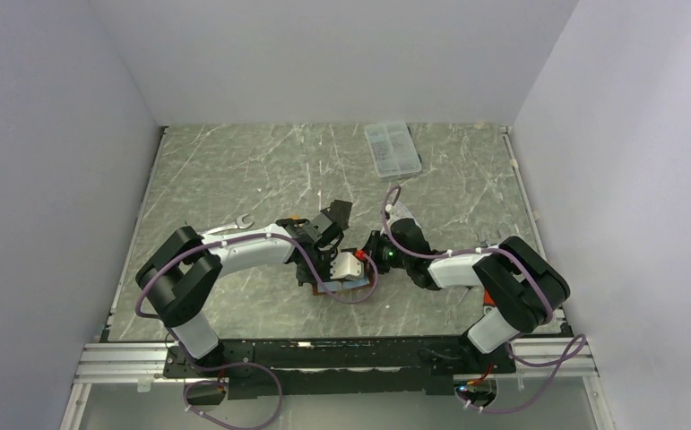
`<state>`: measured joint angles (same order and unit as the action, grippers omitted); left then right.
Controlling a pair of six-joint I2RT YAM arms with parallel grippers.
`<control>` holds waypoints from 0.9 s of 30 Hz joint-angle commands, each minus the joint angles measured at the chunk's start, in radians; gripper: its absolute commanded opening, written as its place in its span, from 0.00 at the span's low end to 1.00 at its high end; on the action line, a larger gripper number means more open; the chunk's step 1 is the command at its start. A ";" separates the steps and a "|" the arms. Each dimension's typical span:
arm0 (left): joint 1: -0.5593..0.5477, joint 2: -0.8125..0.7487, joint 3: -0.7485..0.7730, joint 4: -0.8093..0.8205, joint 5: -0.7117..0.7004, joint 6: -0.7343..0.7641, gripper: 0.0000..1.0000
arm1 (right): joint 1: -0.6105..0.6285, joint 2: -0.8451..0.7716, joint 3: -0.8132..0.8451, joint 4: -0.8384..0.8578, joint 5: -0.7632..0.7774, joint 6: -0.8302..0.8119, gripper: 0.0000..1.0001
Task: Put the credit cards into the card holder
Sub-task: Insert the credit card into the card holder.
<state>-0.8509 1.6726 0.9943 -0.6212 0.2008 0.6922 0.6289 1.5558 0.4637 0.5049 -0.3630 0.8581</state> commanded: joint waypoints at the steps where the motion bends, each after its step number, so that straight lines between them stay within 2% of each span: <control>1: -0.008 0.035 -0.003 0.011 -0.003 0.014 0.01 | -0.001 -0.014 -0.022 0.068 0.053 0.016 0.00; 18: -0.010 0.041 0.007 0.009 -0.003 0.001 0.00 | 0.034 0.029 -0.039 0.122 0.010 0.031 0.00; 27: -0.015 0.045 0.014 0.006 -0.007 -0.001 0.00 | 0.035 0.016 -0.049 0.074 -0.008 0.021 0.00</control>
<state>-0.8555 1.6802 1.0042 -0.6319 0.1947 0.6907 0.6533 1.5757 0.4324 0.5854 -0.3496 0.8906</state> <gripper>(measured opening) 0.010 0.008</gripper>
